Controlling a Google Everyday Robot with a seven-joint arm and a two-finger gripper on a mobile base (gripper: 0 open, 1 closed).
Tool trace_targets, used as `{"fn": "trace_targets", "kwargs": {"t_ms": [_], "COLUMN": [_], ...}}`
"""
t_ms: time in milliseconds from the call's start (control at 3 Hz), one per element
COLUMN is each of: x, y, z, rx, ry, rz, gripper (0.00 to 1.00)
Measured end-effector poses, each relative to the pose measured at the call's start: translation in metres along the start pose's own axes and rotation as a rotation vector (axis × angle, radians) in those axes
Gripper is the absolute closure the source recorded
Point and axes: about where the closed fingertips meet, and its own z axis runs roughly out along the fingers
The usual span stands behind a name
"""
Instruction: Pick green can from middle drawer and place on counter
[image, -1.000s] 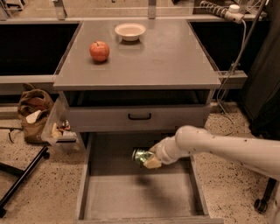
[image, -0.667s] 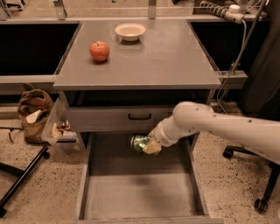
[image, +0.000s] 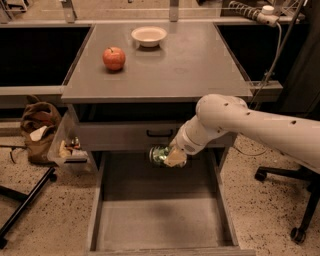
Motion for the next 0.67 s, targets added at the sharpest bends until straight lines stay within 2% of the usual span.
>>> {"fn": "trace_targets", "kwargs": {"t_ms": [333,667], "x": [0.0,-0.009], "y": [-0.007,-0.03], "z": [-0.014,-0.081], "rx": [0.02,0.088], "ry": [0.014,0.05], "rz": [0.004,-0.019], "gripper": [1.0,1.0]}}
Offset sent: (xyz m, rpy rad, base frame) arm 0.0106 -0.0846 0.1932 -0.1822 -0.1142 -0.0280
